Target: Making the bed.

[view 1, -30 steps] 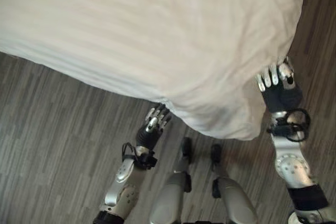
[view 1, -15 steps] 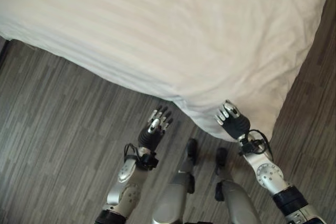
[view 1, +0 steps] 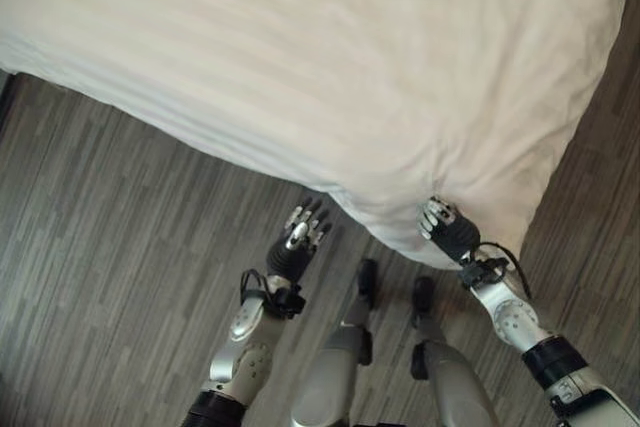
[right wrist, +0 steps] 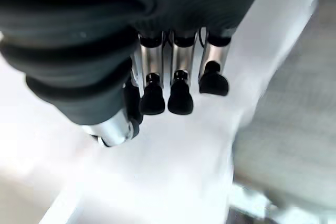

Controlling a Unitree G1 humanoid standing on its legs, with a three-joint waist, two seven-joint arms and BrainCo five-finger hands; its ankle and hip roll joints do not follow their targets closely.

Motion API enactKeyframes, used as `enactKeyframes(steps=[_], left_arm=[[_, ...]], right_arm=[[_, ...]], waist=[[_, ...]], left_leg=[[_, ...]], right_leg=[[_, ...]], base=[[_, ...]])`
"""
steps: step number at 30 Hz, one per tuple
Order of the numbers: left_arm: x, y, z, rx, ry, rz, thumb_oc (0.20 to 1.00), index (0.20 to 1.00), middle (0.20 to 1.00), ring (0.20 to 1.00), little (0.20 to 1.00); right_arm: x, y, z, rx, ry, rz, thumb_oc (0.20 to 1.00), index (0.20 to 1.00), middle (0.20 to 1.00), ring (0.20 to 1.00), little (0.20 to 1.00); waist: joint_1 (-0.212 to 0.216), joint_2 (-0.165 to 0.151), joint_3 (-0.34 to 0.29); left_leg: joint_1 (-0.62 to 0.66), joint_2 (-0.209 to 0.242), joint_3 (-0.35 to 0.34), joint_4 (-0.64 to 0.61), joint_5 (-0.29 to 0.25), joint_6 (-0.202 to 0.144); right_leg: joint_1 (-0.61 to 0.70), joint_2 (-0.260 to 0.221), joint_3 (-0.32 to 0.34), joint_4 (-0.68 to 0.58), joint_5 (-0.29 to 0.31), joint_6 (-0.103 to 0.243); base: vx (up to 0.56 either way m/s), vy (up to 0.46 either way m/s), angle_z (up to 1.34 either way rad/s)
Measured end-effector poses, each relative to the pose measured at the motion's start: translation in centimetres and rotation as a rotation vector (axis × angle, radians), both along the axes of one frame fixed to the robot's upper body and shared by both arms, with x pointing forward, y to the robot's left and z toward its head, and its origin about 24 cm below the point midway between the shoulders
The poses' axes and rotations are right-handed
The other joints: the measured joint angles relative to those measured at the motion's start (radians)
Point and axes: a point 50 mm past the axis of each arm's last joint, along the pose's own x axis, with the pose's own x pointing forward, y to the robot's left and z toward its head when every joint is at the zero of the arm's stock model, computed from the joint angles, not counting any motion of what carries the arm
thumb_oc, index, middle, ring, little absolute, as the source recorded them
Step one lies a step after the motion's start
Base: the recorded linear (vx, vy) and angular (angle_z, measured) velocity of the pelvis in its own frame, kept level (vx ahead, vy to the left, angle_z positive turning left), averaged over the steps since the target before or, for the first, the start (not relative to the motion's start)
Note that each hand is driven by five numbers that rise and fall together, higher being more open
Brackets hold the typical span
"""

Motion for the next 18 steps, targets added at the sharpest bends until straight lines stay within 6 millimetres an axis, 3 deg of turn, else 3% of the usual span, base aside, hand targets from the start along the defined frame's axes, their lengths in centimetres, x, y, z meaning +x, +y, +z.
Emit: enactKeyframes(steps=[2, 3, 5, 7, 10, 11, 18], left_arm=[[0.0, 0.0, -0.1, 0.002, 0.005, 0.0, 1.0, 1.0, 1.0, 1.0, 1.0], [0.0, 0.1, -0.3, 0.008, 0.019, 0.01, 1.0, 1.0, 1.0, 1.0, 1.0], [-0.2, 0.4, -0.5, 0.015, 0.03, 0.023, 1.0, 1.0, 1.0, 1.0, 1.0], [0.0, 0.5, -0.3, 0.032, 0.022, 0.019, 1.0, 1.0, 1.0, 1.0, 1.0], [0.0, 0.9, -0.2, 0.058, 0.016, 0.018, 1.0, 1.0, 1.0, 1.0, 1.0], [0.2, 1.1, 0.2, 0.079, 0.001, 0.016, 1.0, 1.0, 1.0, 1.0, 1.0], [1.2, 0.8, 2.0, 0.079, -0.073, 0.02, 1.0, 1.0, 1.0, 1.0, 1.0]], right_arm=[[-0.5, -2.5, -1.3, -0.028, 0.071, -0.125, 0.2, 0.2, 0.2, 0.2, 0.2], [-1.2, -5.3, -2.6, -0.044, 0.162, -0.272, 0.2, 0.2, 0.2, 0.2, 0.2], [-1.9, -7.8, -3.1, -0.083, 0.23, -0.415, 0.2, 0.2, 0.2, 0.2, 0.2], [-4.4, -11.6, -4.1, -0.181, 0.335, -0.565, 0.2, 0.2, 0.2, 0.2, 0.2], [-7.8, -14.5, -5.5, -0.296, 0.464, -0.662, 0.2, 0.2, 0.2, 0.2, 0.2], [-10.3, -15.5, -6.6, -0.345, 0.543, -0.699, 0.2, 0.2, 0.2, 0.2, 0.2], [-15.6, -14.1, -10.0, -0.262, 0.643, -0.764, 0.2, 0.2, 0.2, 0.2, 0.2]], waist=[[0.016, 0.002, 0.001], [0.021, 0.007, 0.004], [0.024, 0.011, 0.006], [0.023, 0.013, 0.009], [0.018, 0.013, 0.015], [0.014, 0.012, 0.016], [-0.06, -0.021, 0.039]], left_leg=[[-0.018, 0.0, 0.0, 0.0, 0.004, 0.0], [-0.021, -0.002, 0.0, 0.0, 0.005, 0.002], [-0.024, -0.004, -0.002, 0.0, 0.006, 0.003], [-0.035, -0.005, -0.002, 0.0, 0.006, 0.003], [-0.035, -0.005, -0.005, 0.0, 0.008, 0.005], [-0.035, -0.005, -0.007, 0.0, 0.008, 0.005], [-0.02, 0.001, 0.006, 0.0, 0.009, 0.007]], right_leg=[[-0.019, 0.0, 0.0, 0.0, 0.004, -0.004], [-0.022, -0.002, -0.002, 0.0, 0.003, -0.004], [-0.023, -0.004, -0.001, 0.0, 0.003, -0.003], [-0.033, -0.005, -0.004, 0.0, 0.003, -0.002], [-0.032, -0.004, -0.009, 0.0, 0.003, -0.001], [-0.03, -0.003, -0.01, 0.0, 0.001, 0.001], [-0.021, 0.001, 0.005, 0.0, 0.003, -0.001]], base=[[0.0, 0.0, 0.0], [0.0, 0.0, 0.0], [-0.01, 0.007, 0.02], [-0.01, 0.008, 0.02], [0.0, 0.017, 0.05], [0.0, 0.0, 0.0], [0.0, 0.019, -0.07]])
